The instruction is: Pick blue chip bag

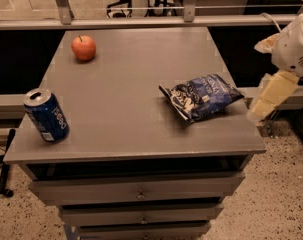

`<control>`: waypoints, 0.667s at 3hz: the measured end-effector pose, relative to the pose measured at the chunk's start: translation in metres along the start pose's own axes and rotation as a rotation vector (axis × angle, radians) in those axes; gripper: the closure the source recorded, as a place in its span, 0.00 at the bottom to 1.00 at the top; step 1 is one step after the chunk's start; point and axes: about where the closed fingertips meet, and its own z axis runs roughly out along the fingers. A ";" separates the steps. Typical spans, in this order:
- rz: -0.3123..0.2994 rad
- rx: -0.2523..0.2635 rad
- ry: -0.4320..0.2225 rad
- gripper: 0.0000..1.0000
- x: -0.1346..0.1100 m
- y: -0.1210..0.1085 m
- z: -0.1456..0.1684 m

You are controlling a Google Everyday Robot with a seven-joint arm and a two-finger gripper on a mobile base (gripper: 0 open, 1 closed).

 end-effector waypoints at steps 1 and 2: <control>0.066 0.001 -0.106 0.00 0.011 -0.035 0.044; 0.141 -0.024 -0.190 0.00 0.018 -0.050 0.083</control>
Offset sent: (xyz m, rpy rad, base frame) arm 0.1024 -0.0152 -0.1056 0.3702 0.0115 -0.1163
